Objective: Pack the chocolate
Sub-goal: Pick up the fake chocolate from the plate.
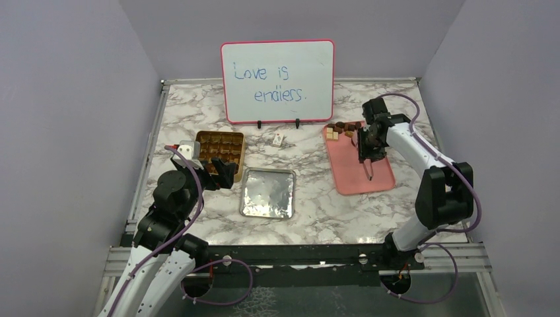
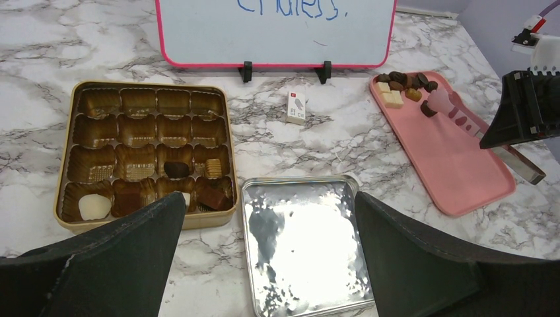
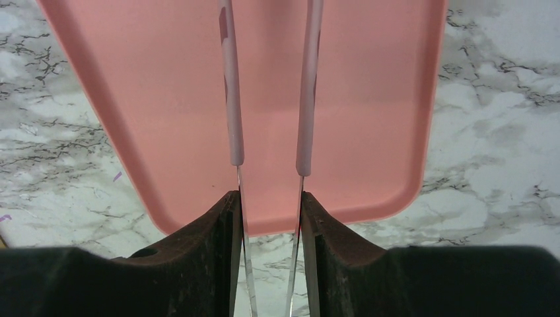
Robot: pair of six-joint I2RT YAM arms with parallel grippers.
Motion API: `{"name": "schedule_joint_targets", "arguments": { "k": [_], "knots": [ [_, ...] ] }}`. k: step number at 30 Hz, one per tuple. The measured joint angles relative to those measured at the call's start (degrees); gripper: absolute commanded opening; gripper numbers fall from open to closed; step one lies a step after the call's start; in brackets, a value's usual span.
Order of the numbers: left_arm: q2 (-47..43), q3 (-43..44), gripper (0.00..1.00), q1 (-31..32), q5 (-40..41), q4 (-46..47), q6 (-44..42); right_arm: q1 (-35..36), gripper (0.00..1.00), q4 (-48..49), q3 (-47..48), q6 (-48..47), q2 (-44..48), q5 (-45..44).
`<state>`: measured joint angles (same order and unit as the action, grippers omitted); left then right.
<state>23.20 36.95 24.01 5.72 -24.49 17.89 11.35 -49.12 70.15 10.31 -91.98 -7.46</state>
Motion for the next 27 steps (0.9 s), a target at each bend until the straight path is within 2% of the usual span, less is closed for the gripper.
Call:
{"name": "schedule_joint_targets", "arguments": {
  "k": [7, 17, 27],
  "knots": [
    [0.0, 0.0, 0.99, -0.02, 0.0, 0.0, 0.0, -0.04, 0.4, 1.7, 0.0, -0.96, -1.7, 3.02],
    [0.37, 0.0, 0.99, 0.0, 0.11, 0.0, -0.04, -0.07, 0.28, 2.1, 0.0, -1.36, -3.02, 4.0],
    [0.57, 0.0, 0.99, -0.02, 0.17, 0.0, -0.11, -0.07, 0.25, 2.29, -1.11, -1.42, 0.7, 5.81]
  ]
}}
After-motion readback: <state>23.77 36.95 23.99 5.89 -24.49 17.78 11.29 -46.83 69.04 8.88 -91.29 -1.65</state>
